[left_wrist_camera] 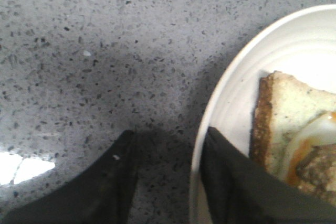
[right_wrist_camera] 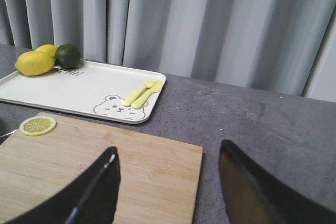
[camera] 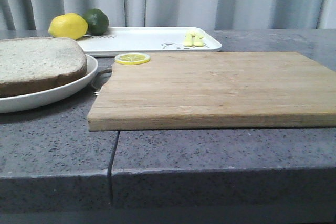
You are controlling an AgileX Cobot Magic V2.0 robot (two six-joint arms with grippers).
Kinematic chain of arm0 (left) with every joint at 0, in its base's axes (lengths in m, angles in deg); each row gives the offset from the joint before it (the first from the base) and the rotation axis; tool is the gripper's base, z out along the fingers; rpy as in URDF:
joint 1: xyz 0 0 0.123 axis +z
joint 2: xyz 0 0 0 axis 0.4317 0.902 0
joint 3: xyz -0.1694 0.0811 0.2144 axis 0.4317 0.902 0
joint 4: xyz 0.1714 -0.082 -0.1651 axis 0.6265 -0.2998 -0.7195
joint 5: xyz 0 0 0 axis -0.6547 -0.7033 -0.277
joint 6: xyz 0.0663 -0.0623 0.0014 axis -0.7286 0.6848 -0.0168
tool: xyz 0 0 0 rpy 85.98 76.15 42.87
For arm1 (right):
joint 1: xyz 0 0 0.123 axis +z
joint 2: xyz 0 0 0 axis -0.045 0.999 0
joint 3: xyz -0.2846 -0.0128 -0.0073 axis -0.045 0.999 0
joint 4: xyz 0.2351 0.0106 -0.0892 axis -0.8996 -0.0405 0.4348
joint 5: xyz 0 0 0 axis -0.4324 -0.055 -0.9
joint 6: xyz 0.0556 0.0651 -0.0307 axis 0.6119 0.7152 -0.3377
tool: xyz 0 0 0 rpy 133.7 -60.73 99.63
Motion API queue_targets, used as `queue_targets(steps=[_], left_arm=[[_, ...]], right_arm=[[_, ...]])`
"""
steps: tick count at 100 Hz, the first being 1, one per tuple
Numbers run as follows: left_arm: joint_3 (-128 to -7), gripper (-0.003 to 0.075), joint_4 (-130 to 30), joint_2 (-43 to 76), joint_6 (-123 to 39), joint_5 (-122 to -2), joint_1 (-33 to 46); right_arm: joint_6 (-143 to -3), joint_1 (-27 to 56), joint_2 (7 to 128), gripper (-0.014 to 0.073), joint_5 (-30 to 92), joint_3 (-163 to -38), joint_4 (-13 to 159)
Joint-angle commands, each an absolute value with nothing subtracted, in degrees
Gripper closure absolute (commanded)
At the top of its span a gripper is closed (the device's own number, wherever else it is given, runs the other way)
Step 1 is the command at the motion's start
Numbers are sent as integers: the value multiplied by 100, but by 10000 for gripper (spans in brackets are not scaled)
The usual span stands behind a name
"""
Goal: Place bread and move sandwich to tray
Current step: 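Grip the white plate rim with the left gripper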
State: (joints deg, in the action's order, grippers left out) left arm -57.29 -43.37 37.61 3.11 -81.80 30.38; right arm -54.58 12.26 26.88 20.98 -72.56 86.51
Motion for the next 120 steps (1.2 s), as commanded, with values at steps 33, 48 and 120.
queue_targets(steps=[33, 48, 120], left_arm=[[-5857, 704, -4691, 3667, 372, -8107, 3041], [-5857, 739, -4691, 3667, 372, -8168, 3041], [-5865, 739, -5760, 3105, 372, -8107, 3198]], right_arm=[[-5492, 1185, 2739, 169, 2609, -7394, 8708], [-5492, 1185, 2739, 169, 2609, -7394, 8708], [-5492, 1185, 2739, 169, 2621, -7394, 8708]])
